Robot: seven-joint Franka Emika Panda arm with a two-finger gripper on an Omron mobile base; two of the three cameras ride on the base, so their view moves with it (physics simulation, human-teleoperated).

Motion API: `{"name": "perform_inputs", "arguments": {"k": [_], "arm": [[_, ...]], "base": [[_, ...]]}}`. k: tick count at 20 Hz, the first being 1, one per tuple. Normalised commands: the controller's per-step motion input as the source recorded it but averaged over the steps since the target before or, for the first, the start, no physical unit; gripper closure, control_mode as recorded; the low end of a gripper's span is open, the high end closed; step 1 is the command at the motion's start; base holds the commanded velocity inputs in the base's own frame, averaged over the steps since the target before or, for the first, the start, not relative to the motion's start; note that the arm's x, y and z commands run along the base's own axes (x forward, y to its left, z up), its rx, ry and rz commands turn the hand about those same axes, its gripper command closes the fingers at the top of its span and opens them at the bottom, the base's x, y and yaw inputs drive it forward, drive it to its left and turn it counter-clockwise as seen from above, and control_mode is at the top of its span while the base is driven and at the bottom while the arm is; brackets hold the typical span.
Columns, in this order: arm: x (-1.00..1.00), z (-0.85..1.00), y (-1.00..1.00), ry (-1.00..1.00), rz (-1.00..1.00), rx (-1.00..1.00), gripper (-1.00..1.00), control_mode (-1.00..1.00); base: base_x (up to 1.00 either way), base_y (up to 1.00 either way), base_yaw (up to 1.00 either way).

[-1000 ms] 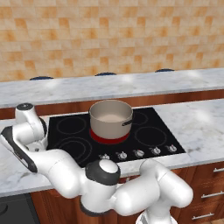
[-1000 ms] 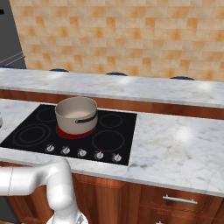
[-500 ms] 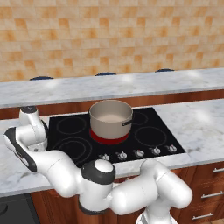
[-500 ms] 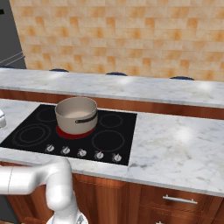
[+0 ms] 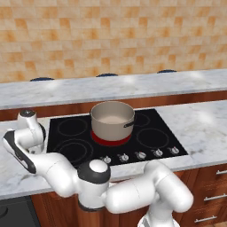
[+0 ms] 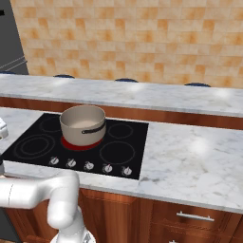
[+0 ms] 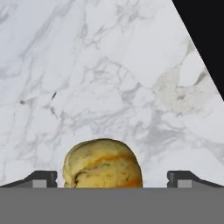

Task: Turn on the burner for the pot on the stove. Wait thirty seconds for the pot to heat up. Then add the squash to the pot.

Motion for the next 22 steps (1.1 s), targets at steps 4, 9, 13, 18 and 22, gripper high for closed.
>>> {"name": "perform_inputs", "arguments": {"k": [4,9,13,18,22], "arm": [[0.22,-0.17,0.21,0.00,0.00,0.00,-1.00,-1.00],[0.14,-0.22,0.21,0.02,0.00,0.00,-1.00,-1.00],[0.05,-0.23,0.16,0.04,0.00,0.00,-1.00,-1.00],[-0.08,-0.29,0.15,0.05,0.01,0.00,-1.00,-1.00],[-0.31,-0.33,0.15,0.03,0.00,0.00,1.00,-1.00]], "base": [[0.00,0.00,0.00],[0.00,0.00,0.00],[0.00,0.00,0.00],[0.00,0.00,0.00],[0.00,0.00,0.00]]}}
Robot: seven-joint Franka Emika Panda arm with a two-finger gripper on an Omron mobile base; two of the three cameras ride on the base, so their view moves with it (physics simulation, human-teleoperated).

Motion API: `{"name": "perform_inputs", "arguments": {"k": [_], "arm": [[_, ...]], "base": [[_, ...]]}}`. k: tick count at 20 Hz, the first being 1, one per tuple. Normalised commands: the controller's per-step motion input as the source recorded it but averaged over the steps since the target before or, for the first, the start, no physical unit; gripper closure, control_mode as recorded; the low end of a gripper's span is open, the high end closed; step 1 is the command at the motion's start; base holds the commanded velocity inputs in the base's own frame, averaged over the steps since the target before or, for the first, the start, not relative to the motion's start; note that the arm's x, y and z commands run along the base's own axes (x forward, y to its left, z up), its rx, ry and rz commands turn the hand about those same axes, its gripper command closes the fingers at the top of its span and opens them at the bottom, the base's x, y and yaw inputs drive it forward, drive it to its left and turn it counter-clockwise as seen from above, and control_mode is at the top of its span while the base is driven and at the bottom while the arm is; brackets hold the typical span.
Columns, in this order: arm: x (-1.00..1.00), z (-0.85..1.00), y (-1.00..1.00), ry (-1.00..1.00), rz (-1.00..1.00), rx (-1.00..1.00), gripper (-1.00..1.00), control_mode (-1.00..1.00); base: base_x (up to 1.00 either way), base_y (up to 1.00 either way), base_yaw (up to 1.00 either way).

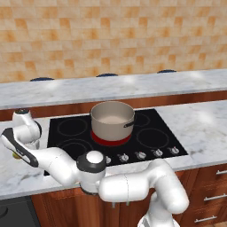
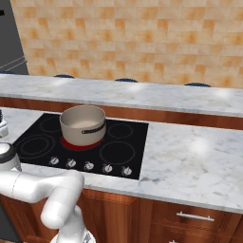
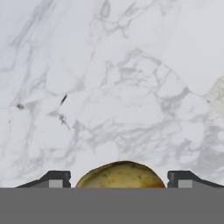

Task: Turn on the burner for the pot on the stove. Wait thirty seconds for the pot to heat up. Then add the squash to the pot.

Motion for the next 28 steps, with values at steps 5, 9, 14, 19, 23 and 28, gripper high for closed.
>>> {"name": "perform_inputs", "arguments": {"k": [5,9,14,19,23,28], "arm": [[-0.24,-0.01,-0.10,-0.03,-0.03,0.00,1.00,-1.00],[-0.08,0.42,-0.48,0.00,-0.09,0.00,1.00,-1.00],[-0.02,0.83,-0.74,0.00,-0.11,0.00,1.00,-1.00],[-0.33,0.70,-0.88,0.00,-0.05,0.00,1.00,-1.00],[-0.53,0.46,-0.99,-0.06,0.00,0.00,1.00,-1.00],[-0.30,0.64,-1.00,-0.06,0.00,0.00,1.00,-1.00]], "base": [[0.00,0.00,0.00],[0.00,0.00,0.00],[0.00,0.00,0.00],[0.00,0.00,0.00],[0.00,0.00,0.00],[0.00,0.00,0.00]]}}
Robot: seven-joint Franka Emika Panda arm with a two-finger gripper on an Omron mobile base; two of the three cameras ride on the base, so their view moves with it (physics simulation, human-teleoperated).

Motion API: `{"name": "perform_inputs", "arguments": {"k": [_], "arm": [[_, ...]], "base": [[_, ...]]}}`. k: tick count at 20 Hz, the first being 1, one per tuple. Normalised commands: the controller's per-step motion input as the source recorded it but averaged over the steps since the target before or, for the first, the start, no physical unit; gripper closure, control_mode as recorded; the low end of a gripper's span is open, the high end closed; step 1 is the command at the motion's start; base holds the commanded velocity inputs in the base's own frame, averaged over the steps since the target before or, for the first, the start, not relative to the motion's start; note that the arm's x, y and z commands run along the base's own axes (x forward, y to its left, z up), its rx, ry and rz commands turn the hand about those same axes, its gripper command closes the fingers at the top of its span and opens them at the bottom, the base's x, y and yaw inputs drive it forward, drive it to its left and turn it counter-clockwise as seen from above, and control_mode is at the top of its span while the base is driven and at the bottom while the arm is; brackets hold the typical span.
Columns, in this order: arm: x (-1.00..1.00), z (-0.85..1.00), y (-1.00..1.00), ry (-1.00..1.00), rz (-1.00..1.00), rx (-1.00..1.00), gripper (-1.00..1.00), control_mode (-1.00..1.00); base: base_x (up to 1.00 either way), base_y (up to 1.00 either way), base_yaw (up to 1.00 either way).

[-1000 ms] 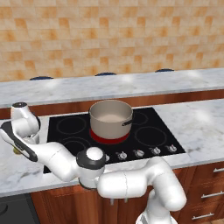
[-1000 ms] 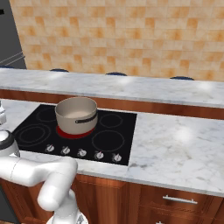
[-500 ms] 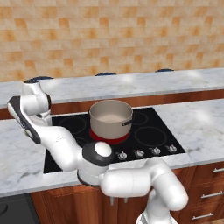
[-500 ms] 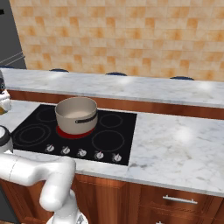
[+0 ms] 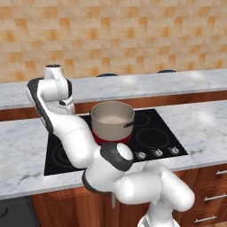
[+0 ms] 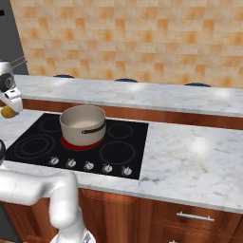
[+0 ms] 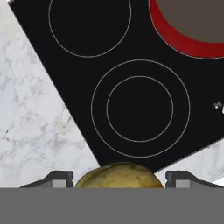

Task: Turn on the burner for the pot on the stove. Wait thirty seconds for the pot to heat up. Then add the squash to the pot.

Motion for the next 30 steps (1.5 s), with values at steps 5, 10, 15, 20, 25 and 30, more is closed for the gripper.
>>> {"name": "perform_inputs", "arguments": {"k": [5,10,15,20,25,30], "arm": [[-0.17,0.73,-1.00,-0.05,0.00,0.00,1.00,-1.00],[-0.24,0.44,-1.00,-0.13,0.03,0.00,1.00,-1.00],[-0.28,0.18,-1.00,-0.13,0.08,0.00,1.00,-1.00],[-0.09,0.08,-1.00,-0.07,0.12,0.00,1.00,-1.00],[0.12,0.02,-0.71,-0.03,0.21,0.00,1.00,-1.00],[0.18,0.00,-0.33,-0.01,0.28,0.00,1.00,-1.00]], "base": [[0.00,0.00,0.00],[0.00,0.00,0.00],[0.00,0.00,0.00],[0.00,0.00,0.00],[0.00,0.00,0.00],[0.00,0.00,0.00]]}}
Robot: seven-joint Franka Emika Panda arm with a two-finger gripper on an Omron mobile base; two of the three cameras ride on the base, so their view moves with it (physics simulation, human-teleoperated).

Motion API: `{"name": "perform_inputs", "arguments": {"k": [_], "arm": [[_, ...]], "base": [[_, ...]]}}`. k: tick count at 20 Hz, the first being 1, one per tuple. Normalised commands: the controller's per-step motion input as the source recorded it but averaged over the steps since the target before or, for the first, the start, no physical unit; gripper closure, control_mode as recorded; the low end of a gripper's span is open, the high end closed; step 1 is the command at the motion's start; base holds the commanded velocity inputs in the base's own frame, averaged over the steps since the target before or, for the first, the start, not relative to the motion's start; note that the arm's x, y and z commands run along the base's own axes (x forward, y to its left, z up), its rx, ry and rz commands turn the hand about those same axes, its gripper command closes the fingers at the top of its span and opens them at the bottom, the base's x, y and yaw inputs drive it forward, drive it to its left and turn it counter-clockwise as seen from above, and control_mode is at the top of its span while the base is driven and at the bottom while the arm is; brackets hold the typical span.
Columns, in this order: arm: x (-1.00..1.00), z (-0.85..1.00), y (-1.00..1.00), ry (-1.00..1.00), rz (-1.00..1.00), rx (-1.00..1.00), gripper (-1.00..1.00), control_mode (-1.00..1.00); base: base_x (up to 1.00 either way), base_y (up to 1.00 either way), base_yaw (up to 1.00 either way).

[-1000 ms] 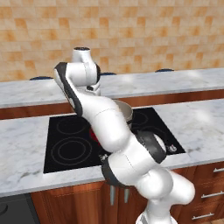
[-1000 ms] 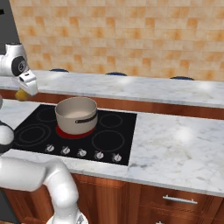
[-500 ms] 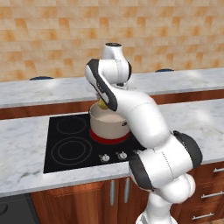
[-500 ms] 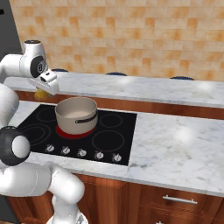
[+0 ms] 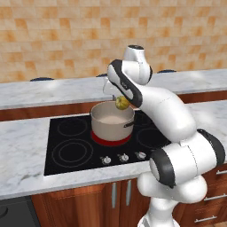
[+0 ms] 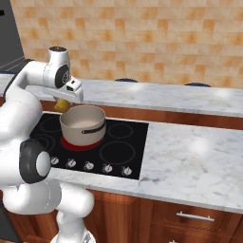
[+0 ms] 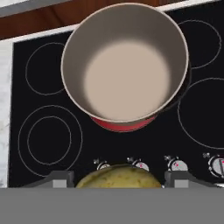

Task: Turn on the burner for the pot on the stove. Wait thirty seconds for the pot to heat up. Then add the squash to the pot.

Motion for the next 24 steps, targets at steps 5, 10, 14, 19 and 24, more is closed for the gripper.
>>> {"name": "perform_inputs", "arguments": {"k": [5,10,14,19,24], "arm": [[0.20,-0.03,-0.12,-0.05,0.29,0.00,1.00,-1.00],[0.05,-0.19,-0.04,-0.13,0.28,0.00,1.00,-1.00],[0.18,-0.19,0.00,-0.18,0.25,0.00,1.00,-1.00],[0.20,-0.22,0.00,-0.14,0.22,0.00,1.00,-1.00],[0.32,-0.24,0.00,-0.01,0.13,0.00,1.00,-1.00]], "base": [[0.00,0.00,0.00],[0.00,0.00,0.00],[0.00,0.00,0.00],[0.00,0.00,0.00],[0.00,0.00,0.00]]}}
